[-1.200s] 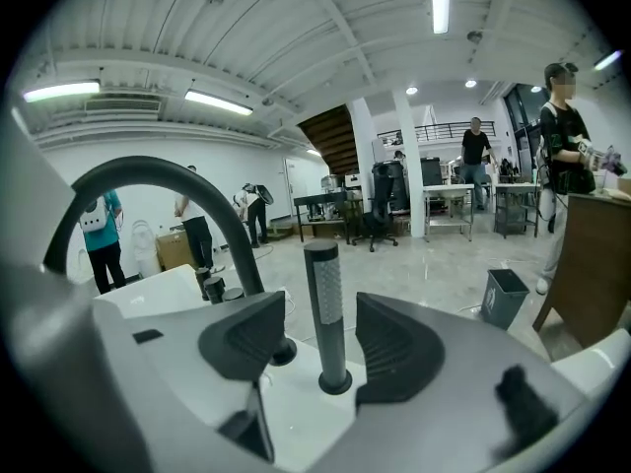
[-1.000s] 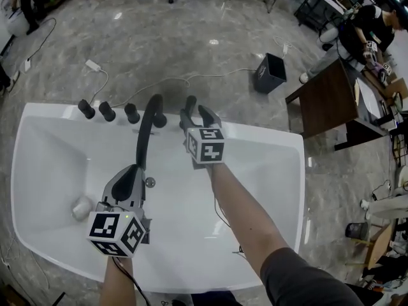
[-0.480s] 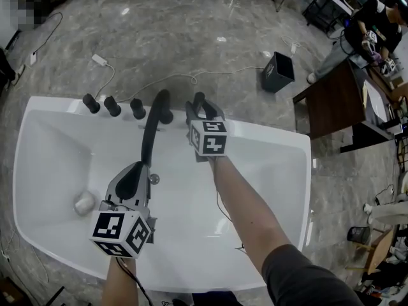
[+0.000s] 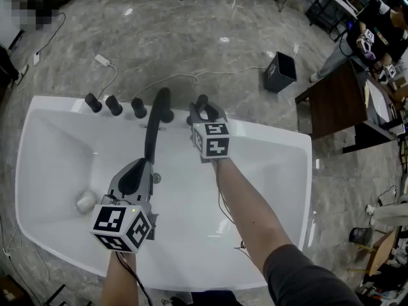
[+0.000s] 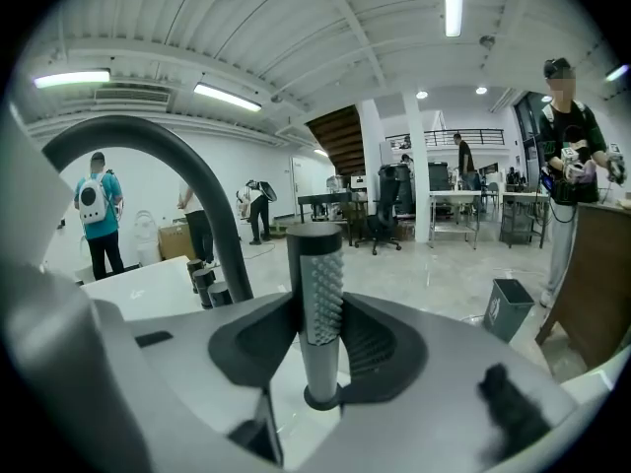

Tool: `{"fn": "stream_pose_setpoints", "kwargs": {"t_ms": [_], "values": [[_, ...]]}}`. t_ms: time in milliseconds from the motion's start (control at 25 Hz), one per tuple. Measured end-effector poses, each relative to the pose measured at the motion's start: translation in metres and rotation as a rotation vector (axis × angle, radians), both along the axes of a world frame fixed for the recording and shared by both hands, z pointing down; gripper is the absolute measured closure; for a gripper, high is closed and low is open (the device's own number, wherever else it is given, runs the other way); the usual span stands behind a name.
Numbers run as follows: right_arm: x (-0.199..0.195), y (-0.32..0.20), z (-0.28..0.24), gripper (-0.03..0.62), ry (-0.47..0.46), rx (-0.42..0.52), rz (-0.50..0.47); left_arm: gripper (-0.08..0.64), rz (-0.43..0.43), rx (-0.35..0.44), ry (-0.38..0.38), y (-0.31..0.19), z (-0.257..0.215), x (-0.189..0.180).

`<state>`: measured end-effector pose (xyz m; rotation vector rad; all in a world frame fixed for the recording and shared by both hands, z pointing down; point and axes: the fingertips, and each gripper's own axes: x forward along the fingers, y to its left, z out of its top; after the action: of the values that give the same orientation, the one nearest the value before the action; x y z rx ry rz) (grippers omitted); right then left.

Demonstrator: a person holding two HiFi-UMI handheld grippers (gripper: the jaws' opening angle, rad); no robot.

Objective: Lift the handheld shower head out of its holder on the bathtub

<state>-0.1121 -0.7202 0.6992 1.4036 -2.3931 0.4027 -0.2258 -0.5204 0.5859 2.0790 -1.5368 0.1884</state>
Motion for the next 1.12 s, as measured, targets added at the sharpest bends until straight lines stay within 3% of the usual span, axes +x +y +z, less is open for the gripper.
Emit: {"fn": "stream_pose_setpoints", "kwargs": {"t_ms": [600,1120], "values": [[0.014,0.035,-0.095,0.451,-0.024,0.139,-0.062,0.529,-0.007,0.008,-0.032,0.009,-0.033,0.019],[0.044,0.114,-0.212,0.451,-0.107,0.259,-0.077,0.529,-0.017,0.066,-0.040,0.071,-0.099,0.037]]}}
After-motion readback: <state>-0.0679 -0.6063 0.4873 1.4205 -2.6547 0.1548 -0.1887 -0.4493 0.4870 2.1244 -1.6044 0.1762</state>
